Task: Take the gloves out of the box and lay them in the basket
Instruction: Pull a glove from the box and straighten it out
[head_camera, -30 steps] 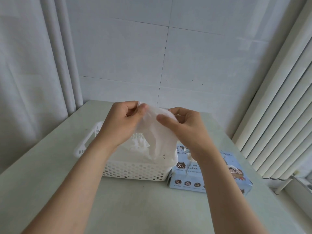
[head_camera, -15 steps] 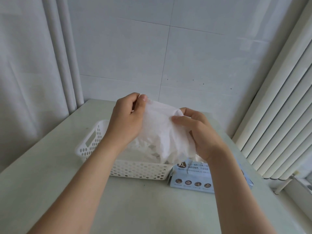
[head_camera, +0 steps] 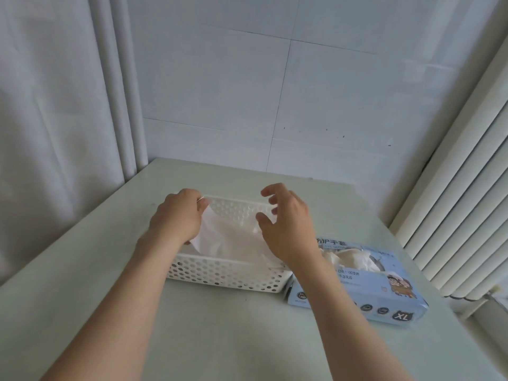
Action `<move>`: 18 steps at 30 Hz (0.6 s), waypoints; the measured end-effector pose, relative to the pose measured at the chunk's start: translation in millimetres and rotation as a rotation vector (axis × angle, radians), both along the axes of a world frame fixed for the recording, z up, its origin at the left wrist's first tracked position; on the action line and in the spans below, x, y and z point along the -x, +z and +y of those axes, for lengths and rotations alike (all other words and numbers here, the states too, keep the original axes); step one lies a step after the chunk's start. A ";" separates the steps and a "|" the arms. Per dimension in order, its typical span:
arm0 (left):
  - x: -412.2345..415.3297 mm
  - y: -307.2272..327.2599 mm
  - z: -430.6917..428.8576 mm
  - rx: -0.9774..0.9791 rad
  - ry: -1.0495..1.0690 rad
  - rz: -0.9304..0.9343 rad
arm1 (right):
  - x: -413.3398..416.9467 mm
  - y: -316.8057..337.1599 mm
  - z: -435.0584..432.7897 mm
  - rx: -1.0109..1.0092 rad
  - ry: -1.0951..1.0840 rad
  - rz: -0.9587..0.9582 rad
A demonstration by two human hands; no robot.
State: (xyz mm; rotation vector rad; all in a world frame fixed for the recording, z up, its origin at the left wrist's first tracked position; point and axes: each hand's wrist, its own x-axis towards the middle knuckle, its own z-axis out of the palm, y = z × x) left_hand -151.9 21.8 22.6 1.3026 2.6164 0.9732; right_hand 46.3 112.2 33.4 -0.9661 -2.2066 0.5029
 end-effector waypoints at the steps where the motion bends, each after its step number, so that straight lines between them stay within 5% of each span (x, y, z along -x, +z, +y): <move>1: -0.3 -0.9 -0.7 0.055 0.027 0.029 | 0.3 1.0 -0.2 -0.038 0.007 -0.045; 8: -3.3 -2.0 -2.2 0.239 0.097 0.149 | -7.3 17.1 -9.5 0.015 0.182 -0.423; 14: -2.4 -0.6 1.5 0.293 -0.140 0.353 | -3.1 9.0 -7.4 0.274 0.315 -0.423; 18: -8.2 -0.7 5.7 0.373 -0.274 0.112 | 1.6 3.2 -0.1 0.299 0.295 -0.468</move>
